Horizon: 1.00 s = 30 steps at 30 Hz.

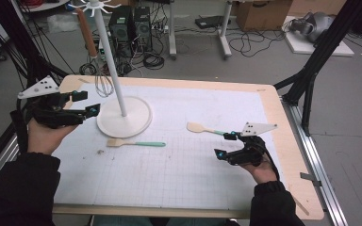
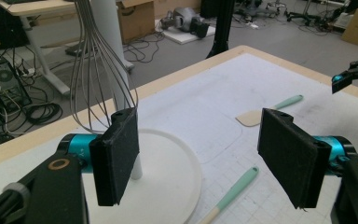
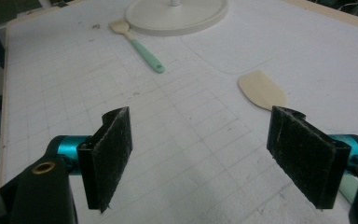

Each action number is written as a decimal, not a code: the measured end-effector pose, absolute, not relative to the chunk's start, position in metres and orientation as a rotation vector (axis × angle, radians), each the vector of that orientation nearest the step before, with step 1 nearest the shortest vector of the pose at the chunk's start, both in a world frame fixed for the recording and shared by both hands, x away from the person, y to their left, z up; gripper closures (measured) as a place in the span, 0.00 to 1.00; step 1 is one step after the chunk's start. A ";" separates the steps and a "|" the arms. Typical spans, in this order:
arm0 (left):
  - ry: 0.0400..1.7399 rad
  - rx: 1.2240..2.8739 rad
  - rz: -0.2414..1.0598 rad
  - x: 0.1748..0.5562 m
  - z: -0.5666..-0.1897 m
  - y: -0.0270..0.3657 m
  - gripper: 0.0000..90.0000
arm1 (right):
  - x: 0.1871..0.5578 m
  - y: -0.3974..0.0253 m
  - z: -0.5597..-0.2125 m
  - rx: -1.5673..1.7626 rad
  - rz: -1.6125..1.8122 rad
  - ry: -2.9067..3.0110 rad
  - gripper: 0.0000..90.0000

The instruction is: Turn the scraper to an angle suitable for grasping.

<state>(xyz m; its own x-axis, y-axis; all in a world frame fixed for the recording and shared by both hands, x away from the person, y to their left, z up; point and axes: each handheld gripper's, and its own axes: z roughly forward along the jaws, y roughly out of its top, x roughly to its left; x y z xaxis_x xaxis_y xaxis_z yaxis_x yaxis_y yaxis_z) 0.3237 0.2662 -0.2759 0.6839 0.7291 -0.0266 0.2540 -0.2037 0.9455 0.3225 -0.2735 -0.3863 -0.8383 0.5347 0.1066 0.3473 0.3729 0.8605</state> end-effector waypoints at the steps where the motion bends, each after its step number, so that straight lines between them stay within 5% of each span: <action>1: 0.784 1.769 0.524 0.322 -0.277 0.266 0.33 | 0.322 -0.274 -0.386 0.795 1.458 2.444 0.24; 30: 0.776 1.812 0.488 0.296 -0.344 0.245 0.24 | 0.326 -0.274 -0.386 0.825 1.397 2.460 0.24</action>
